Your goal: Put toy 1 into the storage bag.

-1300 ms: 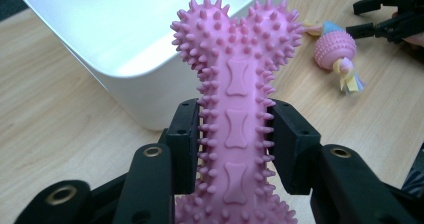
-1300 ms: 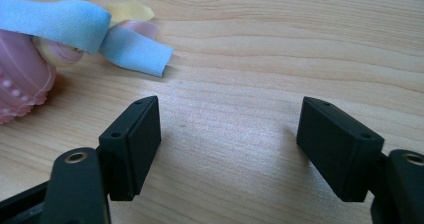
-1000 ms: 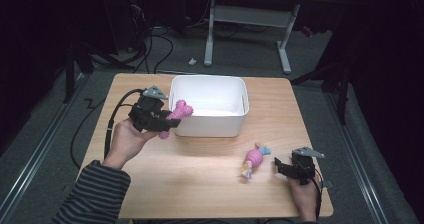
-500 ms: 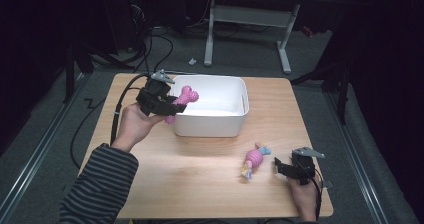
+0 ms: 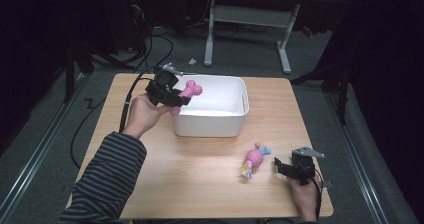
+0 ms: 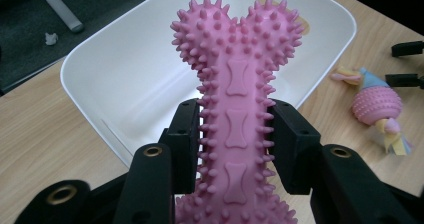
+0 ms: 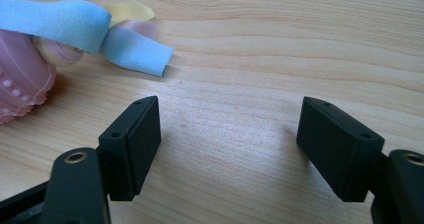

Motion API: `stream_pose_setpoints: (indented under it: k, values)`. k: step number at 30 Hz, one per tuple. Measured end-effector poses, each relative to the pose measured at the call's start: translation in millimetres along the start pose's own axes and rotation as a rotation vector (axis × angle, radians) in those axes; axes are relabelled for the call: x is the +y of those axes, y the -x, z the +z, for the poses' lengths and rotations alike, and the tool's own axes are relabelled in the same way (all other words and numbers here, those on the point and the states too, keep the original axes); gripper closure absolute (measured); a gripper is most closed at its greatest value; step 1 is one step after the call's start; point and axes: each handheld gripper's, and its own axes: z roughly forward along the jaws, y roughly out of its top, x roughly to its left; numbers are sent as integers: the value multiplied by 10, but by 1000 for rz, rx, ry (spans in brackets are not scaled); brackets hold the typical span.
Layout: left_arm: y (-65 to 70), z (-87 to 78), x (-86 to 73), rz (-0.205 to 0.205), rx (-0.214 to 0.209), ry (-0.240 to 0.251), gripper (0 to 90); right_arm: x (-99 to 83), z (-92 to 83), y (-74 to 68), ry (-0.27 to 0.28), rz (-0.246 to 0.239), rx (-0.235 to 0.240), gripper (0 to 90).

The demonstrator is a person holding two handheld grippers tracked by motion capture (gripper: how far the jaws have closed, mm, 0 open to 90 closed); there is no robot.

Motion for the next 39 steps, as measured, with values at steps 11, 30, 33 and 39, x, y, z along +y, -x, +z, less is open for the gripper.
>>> stream_pose_setpoints:
  k: [11, 30, 33, 39]
  values:
    - [-100, 281, 84, 4, 1, -27, 588, -1, 0, -1, 1, -1, 1, 258]
    - [-201, 581, 61, -2, 19, -67, 584, -2, 0, -3, 1, 0, 3, 257]
    - [-212, 615, 52, 3, 29, -82, 583, -2, 0, -3, 1, -1, 4, 258]
    - [-232, 684, -11, -9, 26, -104, 581, -3, 0, -2, 2, -2, 3, 258]
